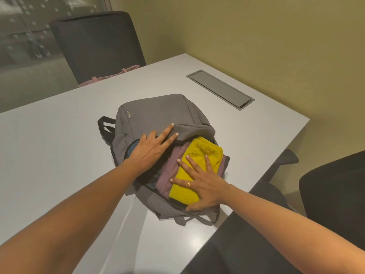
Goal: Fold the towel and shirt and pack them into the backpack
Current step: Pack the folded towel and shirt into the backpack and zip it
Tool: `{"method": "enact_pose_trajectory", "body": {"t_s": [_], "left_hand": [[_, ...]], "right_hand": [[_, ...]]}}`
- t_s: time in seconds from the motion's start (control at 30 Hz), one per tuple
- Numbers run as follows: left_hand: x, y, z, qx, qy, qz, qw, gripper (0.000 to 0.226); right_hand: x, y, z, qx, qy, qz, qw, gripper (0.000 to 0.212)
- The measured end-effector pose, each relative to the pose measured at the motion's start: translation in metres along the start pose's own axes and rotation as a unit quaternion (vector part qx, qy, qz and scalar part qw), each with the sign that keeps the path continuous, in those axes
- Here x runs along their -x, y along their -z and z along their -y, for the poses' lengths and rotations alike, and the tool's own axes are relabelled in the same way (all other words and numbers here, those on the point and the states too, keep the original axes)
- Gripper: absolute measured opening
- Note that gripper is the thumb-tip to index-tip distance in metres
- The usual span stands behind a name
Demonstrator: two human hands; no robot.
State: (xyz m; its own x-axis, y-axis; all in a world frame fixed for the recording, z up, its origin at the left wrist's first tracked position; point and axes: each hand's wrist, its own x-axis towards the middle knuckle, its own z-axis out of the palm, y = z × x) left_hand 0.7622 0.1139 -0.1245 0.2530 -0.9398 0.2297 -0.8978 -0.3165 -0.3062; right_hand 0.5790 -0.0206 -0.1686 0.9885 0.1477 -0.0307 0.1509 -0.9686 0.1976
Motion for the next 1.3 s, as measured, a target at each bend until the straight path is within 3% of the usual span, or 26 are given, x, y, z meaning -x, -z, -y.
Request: {"method": "enact_pose_trajectory", "body": {"t_s": [0.3, 0.7, 0.8, 0.87, 0.97, 1.03, 1.23, 1.3], "left_hand": [[-0.015, 0.002, 0.001, 0.045, -0.017, -0.037, 0.998, 0.078], [-0.034, 0.015, 0.023, 0.071, -0.065, -0.109, 0.989, 0.076], [-0.031, 0.014, 0.022, 0.074, -0.062, -0.107, 0.990, 0.072], [-0.029, 0.014, 0.021, 0.075, -0.058, -0.104, 0.990, 0.073], [-0.028, 0.015, 0.021, 0.076, -0.054, -0.099, 0.991, 0.072], [-0.029, 0.014, 0.022, 0.088, -0.060, -0.092, 0.990, 0.068], [-0.030, 0.016, 0.027, 0.140, 0.004, -0.029, 0.990, 0.062], [-0.030, 0.018, 0.029, 0.141, -0.008, -0.031, 0.989, 0.061]], "right_hand": [[-0.029, -0.009, 0.007, -0.083, -0.149, 0.016, 0.985, 0.081], [-0.092, 0.009, 0.029, -0.194, -0.343, 0.056, 0.917, 0.075], [-0.072, 0.005, 0.025, -0.192, -0.285, 0.029, 0.938, 0.089], [-0.049, 0.003, 0.013, -0.187, -0.190, -0.019, 0.964, 0.096], [-0.014, -0.007, -0.023, -0.096, -0.005, -0.047, 0.994, 0.086], [-0.005, -0.015, -0.048, -0.031, 0.059, -0.037, 0.997, 0.075], [-0.020, -0.023, -0.046, 0.036, 0.079, -0.070, 0.994, 0.067], [-0.025, -0.023, -0.040, 0.045, 0.072, -0.094, 0.992, 0.057]]}}
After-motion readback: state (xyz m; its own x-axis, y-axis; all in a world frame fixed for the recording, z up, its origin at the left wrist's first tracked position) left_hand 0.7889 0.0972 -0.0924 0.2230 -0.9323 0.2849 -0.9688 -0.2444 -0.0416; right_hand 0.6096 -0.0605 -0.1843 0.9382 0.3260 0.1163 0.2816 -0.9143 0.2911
